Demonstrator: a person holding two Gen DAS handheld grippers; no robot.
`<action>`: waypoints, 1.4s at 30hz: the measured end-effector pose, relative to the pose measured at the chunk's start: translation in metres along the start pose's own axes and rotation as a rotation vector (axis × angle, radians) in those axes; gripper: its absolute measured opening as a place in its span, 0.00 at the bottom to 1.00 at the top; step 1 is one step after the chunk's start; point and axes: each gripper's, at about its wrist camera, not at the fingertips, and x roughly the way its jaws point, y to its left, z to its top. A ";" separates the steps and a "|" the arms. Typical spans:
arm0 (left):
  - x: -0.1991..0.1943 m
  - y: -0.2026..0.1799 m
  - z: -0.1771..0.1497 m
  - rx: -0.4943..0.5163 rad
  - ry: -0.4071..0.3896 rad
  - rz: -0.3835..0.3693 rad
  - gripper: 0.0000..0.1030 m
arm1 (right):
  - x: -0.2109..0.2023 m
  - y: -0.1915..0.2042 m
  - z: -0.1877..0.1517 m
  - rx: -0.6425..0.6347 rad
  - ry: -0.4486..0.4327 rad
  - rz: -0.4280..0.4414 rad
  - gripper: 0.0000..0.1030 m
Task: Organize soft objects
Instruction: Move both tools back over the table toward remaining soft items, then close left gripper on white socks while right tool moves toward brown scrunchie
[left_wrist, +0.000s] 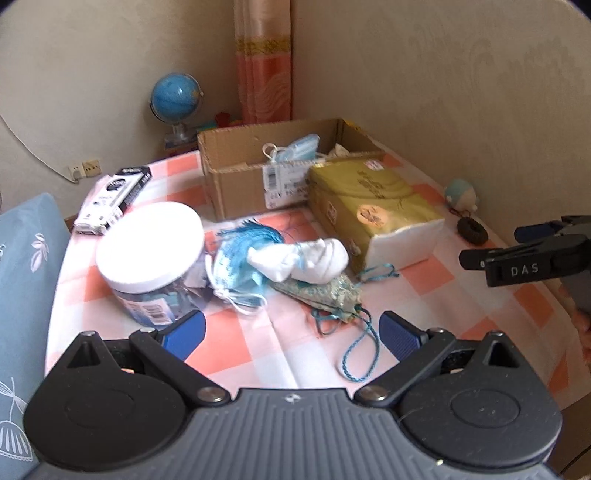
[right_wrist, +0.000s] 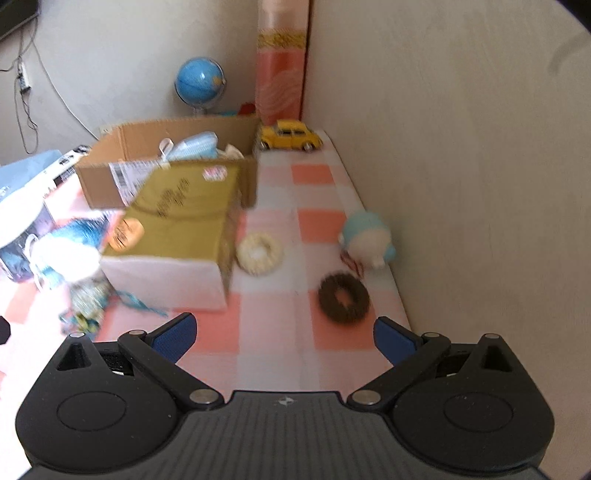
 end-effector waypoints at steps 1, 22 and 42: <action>0.003 -0.001 0.000 0.003 0.005 -0.005 0.97 | 0.004 -0.002 -0.003 0.007 0.010 -0.002 1.00; 0.059 -0.009 0.027 0.046 0.007 0.015 0.97 | 0.048 -0.013 -0.006 0.002 0.030 0.045 1.00; 0.081 -0.013 0.038 0.055 0.001 0.001 0.66 | 0.044 -0.013 -0.013 0.000 -0.005 0.044 1.00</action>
